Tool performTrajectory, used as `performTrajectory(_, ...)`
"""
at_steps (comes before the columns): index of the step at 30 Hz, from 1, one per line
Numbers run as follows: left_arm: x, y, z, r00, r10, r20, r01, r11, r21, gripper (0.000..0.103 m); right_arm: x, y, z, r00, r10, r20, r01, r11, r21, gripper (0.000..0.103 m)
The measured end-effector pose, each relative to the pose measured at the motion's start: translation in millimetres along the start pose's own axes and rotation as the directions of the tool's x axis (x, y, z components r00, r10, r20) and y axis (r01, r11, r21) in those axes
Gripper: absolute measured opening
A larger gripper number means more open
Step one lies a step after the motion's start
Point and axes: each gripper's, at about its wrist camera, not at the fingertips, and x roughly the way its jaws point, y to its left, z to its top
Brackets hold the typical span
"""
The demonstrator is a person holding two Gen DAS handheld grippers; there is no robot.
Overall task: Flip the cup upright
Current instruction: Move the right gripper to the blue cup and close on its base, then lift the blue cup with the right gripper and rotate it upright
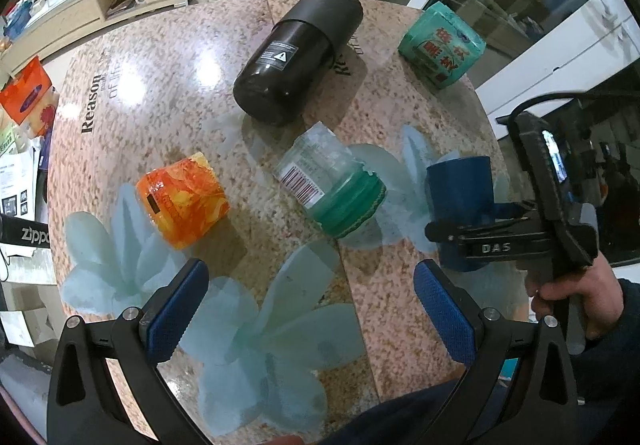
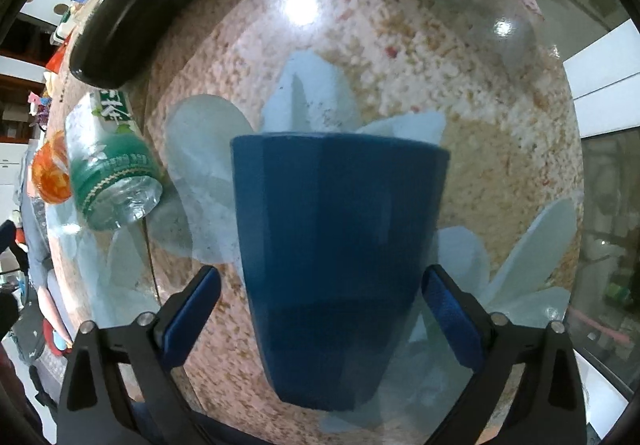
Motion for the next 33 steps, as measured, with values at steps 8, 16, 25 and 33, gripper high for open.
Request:
performTrajectory(8, -2, 8, -6, 1.0, -0.003, 0.0, 0.003, 0.999, -0.032, 0.103, 3, 4, -13, 0.998, -0.058, 0.015, 0.058, 0.997, -0.055, 0.064)
performTrajectory(16, -8, 20, -24, 1.0, -0.007, 0.015, 0.008, 0.998, -0.055, 0.103, -6, 7, -38, 0.998, 0.055, 0.02, -0.055, 0.998, -0.001, 0.064)
performTrajectory(25, -18, 38, -51, 0.999, -0.011, 0.034, 0.014, 0.997, -0.075, 0.103, -14, 52, -86, 0.994, 0.108, -0.001, -0.108, 0.992, -0.067, 0.064)
performTrajectory(33, -20, 54, -74, 1.0, -0.01, 0.016, 0.012, 0.997, -0.07, 0.103, 6, 96, -101, 0.99, 0.133, -0.035, -0.136, 0.985, -0.105, 0.064)
